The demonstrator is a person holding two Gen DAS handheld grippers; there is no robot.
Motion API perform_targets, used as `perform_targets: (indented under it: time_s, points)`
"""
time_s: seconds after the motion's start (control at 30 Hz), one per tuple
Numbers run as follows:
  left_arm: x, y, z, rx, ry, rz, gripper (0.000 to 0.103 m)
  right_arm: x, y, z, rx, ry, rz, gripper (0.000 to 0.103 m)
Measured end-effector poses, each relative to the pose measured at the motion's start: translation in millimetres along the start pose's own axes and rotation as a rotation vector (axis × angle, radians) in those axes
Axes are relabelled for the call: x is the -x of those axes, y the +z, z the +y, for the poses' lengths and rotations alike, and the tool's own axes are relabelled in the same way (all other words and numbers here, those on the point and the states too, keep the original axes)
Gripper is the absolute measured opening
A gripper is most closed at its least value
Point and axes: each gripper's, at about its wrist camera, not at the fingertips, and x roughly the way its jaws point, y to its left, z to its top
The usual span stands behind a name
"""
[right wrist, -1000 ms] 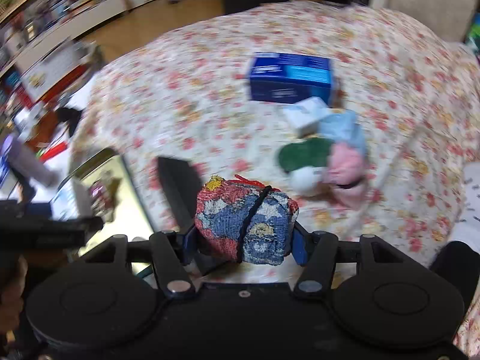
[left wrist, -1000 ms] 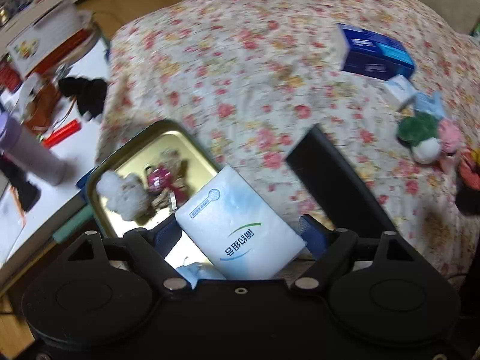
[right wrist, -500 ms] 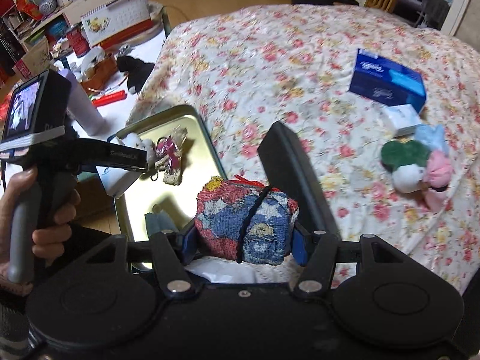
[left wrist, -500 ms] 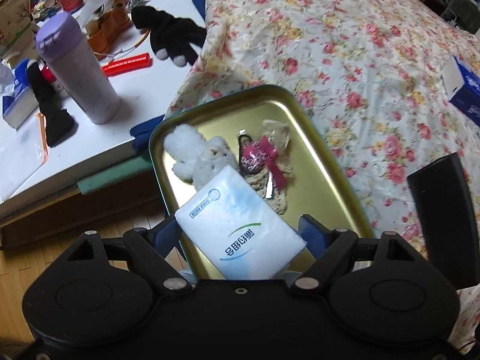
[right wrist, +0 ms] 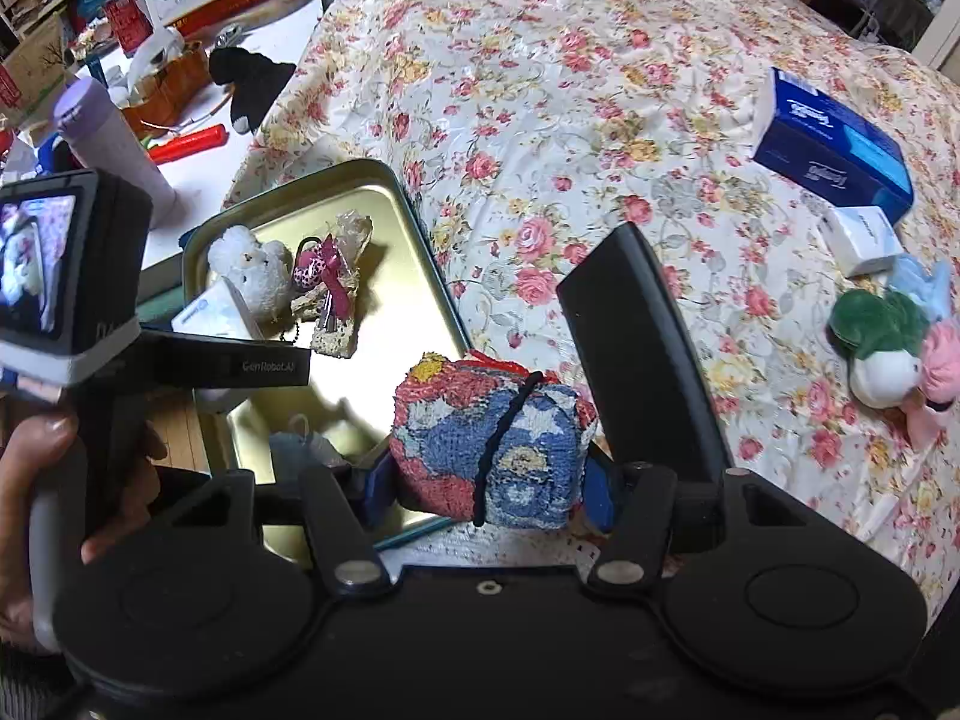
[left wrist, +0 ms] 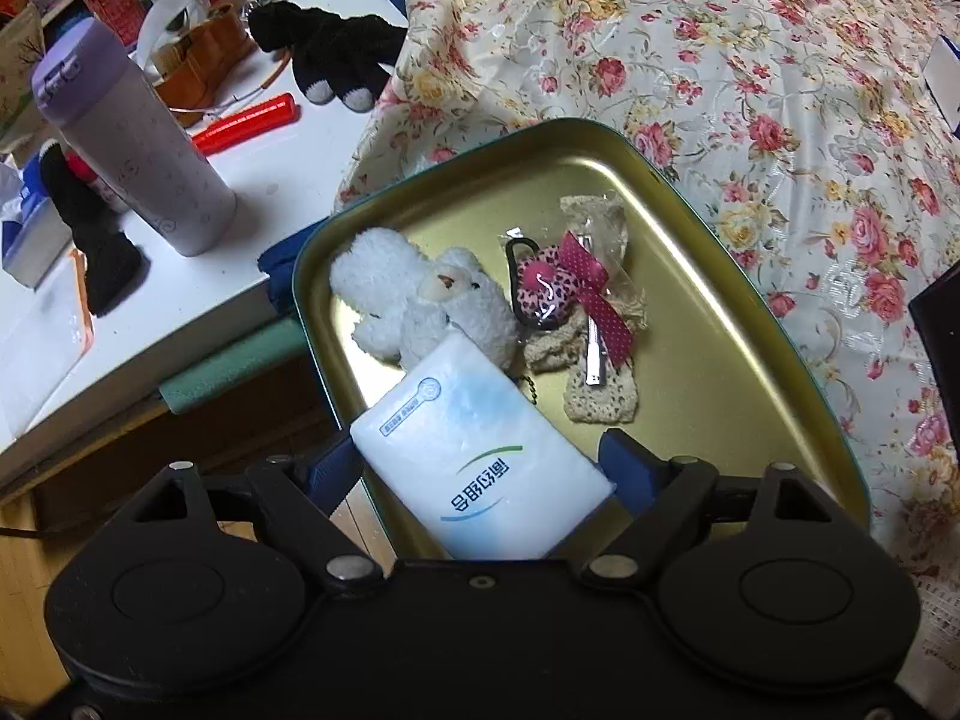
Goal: Organize soft objects
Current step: 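Carry the tissue pack into the gold tray while the right tool drops the cloth bundle there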
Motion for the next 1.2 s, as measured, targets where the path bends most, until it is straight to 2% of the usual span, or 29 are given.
perform_targets:
  time_s: [0.2,0.37,0.53,0.83,0.97,1.03,1.2]
  points:
    - [-7,2,3,0.021,0.021,0.003,0.084,-17,9,8,0.008,-0.037,0.016,0.058]
    - [-6,2,7,0.05,0.028,-0.004,0.084,-30,18,12,0.0,-0.031,0.034,0.058]
    - [-3,3,7,0.055,0.032,-0.023,0.089,-41,23,13,-0.007,-0.034,0.054,0.058]
    - [-7,6,15,0.116,0.013,-0.003,0.089,-45,30,13,-0.013,-0.027,0.047,0.058]
    - [-7,5,15,0.119,0.013,-0.002,0.089,-49,35,19,-0.004,-0.011,0.046,0.06]
    - [-7,5,15,0.117,0.019,-0.002,0.089,-51,37,20,-0.01,-0.001,0.048,0.064]
    - [-9,5,15,0.122,0.019,0.006,0.089,-51,36,19,-0.013,0.003,0.046,0.064]
